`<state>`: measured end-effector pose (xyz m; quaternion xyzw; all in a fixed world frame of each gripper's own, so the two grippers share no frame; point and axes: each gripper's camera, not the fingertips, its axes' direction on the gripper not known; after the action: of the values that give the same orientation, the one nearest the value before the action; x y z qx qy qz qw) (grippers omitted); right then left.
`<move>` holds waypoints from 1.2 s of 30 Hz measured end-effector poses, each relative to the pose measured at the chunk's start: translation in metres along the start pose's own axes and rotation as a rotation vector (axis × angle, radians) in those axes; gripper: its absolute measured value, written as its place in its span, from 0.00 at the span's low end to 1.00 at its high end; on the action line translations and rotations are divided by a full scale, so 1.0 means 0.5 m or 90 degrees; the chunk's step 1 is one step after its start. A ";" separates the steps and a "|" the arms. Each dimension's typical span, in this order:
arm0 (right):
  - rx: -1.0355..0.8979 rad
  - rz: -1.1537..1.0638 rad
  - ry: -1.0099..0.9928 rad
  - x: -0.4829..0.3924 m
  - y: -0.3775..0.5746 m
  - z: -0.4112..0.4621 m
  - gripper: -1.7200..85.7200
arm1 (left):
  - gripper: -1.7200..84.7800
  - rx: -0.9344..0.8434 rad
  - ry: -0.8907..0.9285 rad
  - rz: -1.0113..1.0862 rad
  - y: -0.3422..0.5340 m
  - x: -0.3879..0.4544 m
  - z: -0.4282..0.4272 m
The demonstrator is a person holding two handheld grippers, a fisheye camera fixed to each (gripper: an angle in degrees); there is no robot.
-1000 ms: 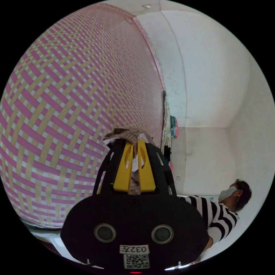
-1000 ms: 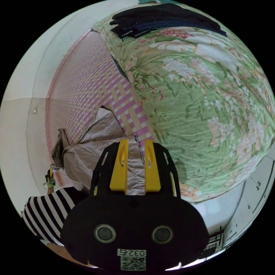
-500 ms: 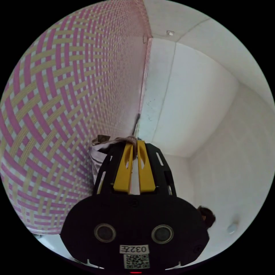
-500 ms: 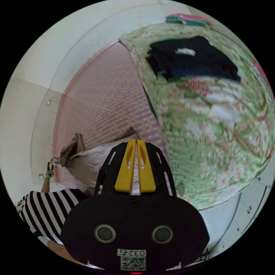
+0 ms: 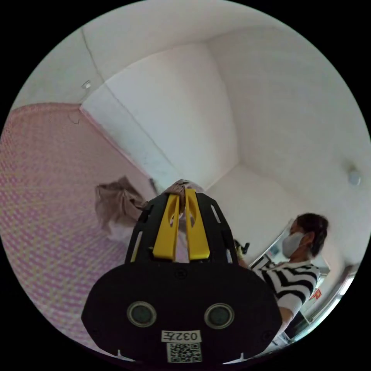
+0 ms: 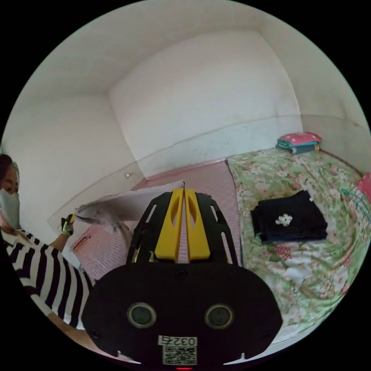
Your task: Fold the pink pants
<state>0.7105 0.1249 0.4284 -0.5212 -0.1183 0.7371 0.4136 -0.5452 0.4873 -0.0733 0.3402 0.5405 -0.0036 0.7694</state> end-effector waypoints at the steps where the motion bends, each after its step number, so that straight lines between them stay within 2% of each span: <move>1: -0.035 0.026 -0.023 0.028 0.061 0.008 0.01 | 0.00 -0.051 -0.043 -0.051 0.052 -0.033 -0.006; 3: -0.101 0.090 -0.020 0.073 0.161 0.036 0.01 | 0.00 -0.115 -0.089 -0.142 0.134 -0.088 -0.011; 7: -0.265 0.219 0.011 0.165 0.374 0.101 0.01 | 0.00 -0.301 -0.276 -0.340 0.301 -0.178 0.001; 9: -0.313 0.272 0.033 0.197 0.439 0.106 0.01 | 0.00 -0.349 -0.304 -0.382 0.346 -0.189 0.013; 14: -0.372 0.315 0.049 0.233 0.501 0.076 0.01 | 0.00 -0.290 -0.321 -0.379 0.366 -0.153 0.007; 21: -0.364 0.345 0.078 0.284 0.485 -0.036 0.01 | 0.01 -0.357 -0.392 -0.300 0.333 -0.084 0.044; 25: -0.376 0.396 0.079 0.325 0.481 -0.065 0.01 | 0.08 -0.428 -0.471 -0.349 0.344 -0.082 0.054; 29: -0.399 0.424 0.077 0.352 0.461 -0.038 0.05 | 0.07 -0.422 -0.512 -0.375 0.340 -0.059 0.030; 31: -0.396 0.453 0.055 0.375 0.442 -0.010 0.11 | 0.04 -0.380 -0.532 -0.386 0.340 -0.035 -0.001; 32: -0.393 0.459 0.052 0.381 0.436 -0.004 0.12 | 0.04 -0.359 -0.522 -0.380 0.340 -0.026 -0.009; 34: -0.378 0.472 0.084 0.402 0.409 0.008 0.14 | 0.04 -0.253 -0.438 -0.383 0.356 -0.002 -0.039; 36: -0.371 0.495 0.071 0.424 0.398 0.017 0.14 | 0.05 -0.199 -0.364 -0.391 0.381 0.004 -0.045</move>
<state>0.5822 0.1573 0.1691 -0.6596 -0.0938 0.7441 -0.0496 -0.4920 0.6464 0.0200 0.0289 0.3759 -0.2446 0.8933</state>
